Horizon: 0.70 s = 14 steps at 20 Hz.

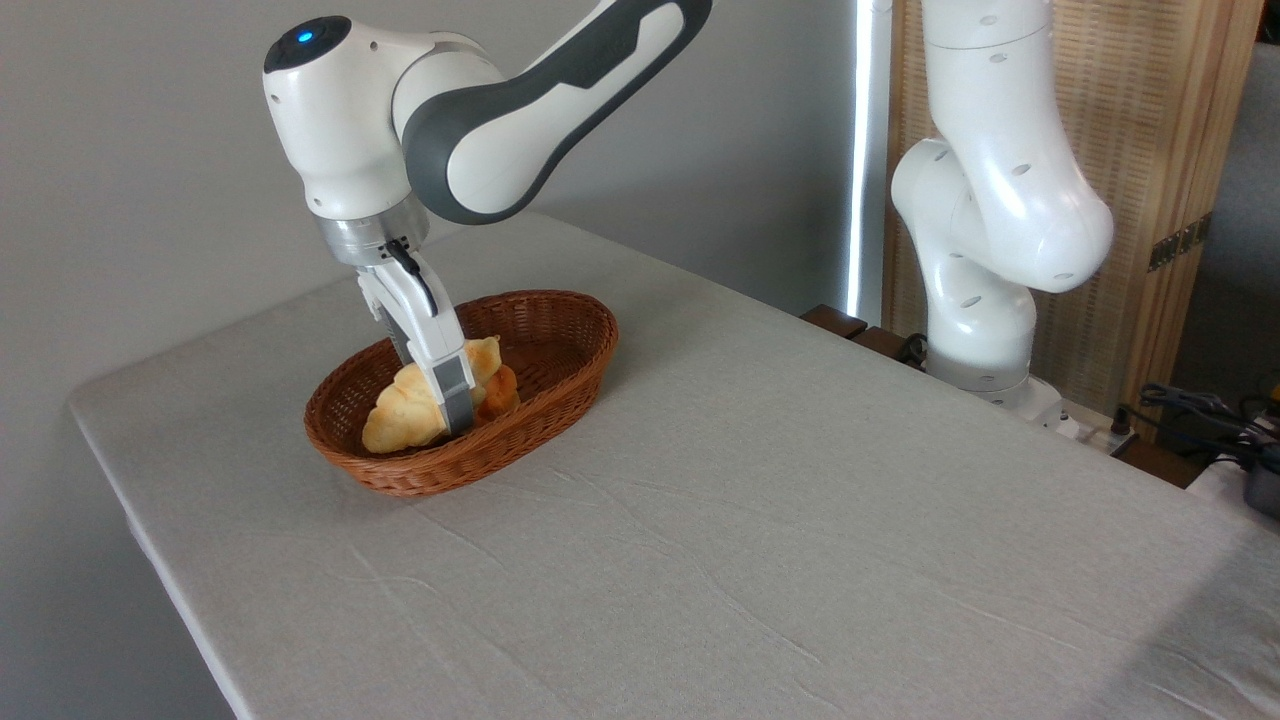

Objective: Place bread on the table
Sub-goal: 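Lower the gripper into the basket and close it on the croissant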

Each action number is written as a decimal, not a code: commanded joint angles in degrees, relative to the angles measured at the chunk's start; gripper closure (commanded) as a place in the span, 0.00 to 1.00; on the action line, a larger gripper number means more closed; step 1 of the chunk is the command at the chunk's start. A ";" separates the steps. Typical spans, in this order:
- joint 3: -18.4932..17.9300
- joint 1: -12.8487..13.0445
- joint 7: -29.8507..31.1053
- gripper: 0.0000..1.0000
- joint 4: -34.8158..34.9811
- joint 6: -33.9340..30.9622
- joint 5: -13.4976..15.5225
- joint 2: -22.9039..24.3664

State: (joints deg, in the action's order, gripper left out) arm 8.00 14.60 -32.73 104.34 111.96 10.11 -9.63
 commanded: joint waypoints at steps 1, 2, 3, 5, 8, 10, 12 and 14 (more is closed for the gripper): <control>0.18 -0.27 -0.41 0.62 -0.36 0.54 -0.71 0.31; 0.18 -0.27 -0.41 0.62 -0.36 0.45 -0.71 0.40; 0.18 -0.27 -0.41 0.62 -0.36 0.28 -0.71 0.40; 0.09 -0.36 -0.41 0.61 -0.36 0.19 -0.71 0.40; 0.17 -0.36 -0.32 0.57 -0.36 0.10 -0.71 0.40; 0.26 -0.36 -0.23 0.57 -0.54 0.10 -0.71 0.49; 0.26 -0.36 -0.06 0.57 -1.15 -0.16 -0.71 1.10; 0.35 -0.27 0.12 0.57 -1.24 -0.51 -0.18 3.29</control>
State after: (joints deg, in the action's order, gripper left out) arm 8.00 14.47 -32.80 103.61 111.96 9.98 -9.15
